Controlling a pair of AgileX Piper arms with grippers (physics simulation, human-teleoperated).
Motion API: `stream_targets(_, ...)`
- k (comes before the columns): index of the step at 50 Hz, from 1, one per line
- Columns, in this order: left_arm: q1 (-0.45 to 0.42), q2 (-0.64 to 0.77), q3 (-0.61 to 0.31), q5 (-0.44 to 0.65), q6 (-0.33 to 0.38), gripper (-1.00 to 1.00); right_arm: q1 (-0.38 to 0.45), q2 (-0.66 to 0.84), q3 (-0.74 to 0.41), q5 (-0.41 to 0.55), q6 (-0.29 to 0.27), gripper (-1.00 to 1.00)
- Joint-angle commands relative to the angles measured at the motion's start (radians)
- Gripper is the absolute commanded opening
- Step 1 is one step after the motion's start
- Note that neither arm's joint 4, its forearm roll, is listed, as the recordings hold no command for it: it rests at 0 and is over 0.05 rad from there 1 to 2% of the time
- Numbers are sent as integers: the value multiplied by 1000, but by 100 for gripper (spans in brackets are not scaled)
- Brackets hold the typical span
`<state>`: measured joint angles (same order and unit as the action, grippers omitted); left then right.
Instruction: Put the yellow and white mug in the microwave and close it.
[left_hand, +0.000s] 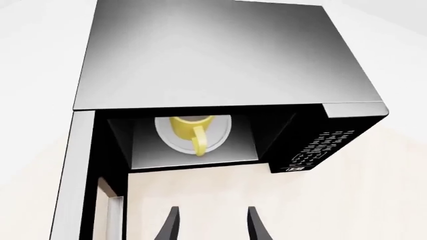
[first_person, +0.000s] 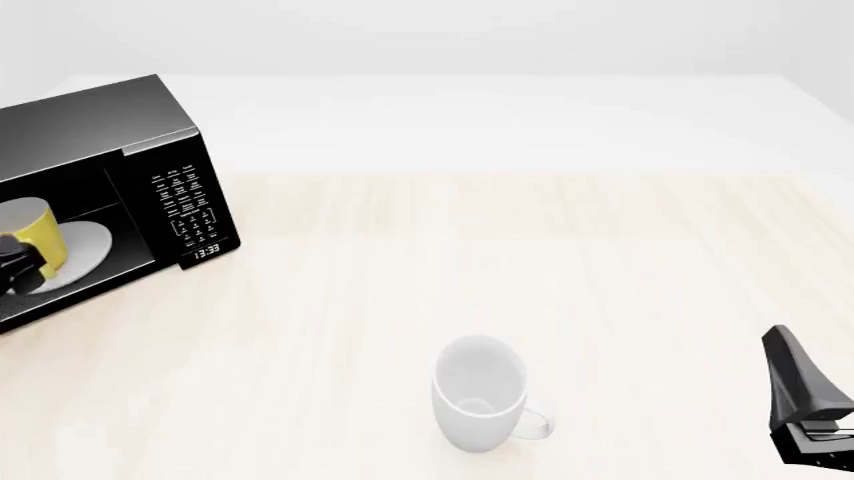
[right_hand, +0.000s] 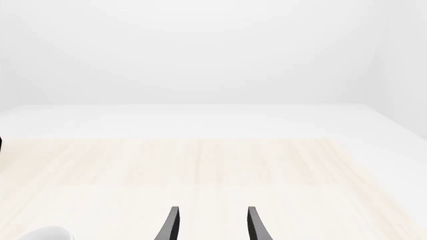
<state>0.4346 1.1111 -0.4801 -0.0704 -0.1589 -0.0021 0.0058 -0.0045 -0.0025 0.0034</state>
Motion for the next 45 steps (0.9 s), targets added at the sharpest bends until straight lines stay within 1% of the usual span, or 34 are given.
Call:
stream_targets(1, -14, -123, -25, 143, -3, 100, 0, 0, 0, 0, 0, 100)
stream_targets(10, -4, -216, -49, 243, 12, 100, 0, 0, 0, 0, 0, 100)
stream_targets(12, 3, -258, -52, 257, 13, 100, 0, 0, 0, 0, 0, 100)
stream_targets(14, 5, -266, -52, 270, 21, 100, 0, 0, 0, 0, 0, 100)
stream_targets(23, -28, -380, -80, 378, 24, 100, 0, 0, 0, 0, 0, 100)
stream_targets(37, -38, -466, -108, 477, 35, 100, 0, 0, 0, 0, 0, 100)
stream_targets(45, -41, -522, -145, 548, 31, 100, 0, 0, 0, 0, 0, 100)
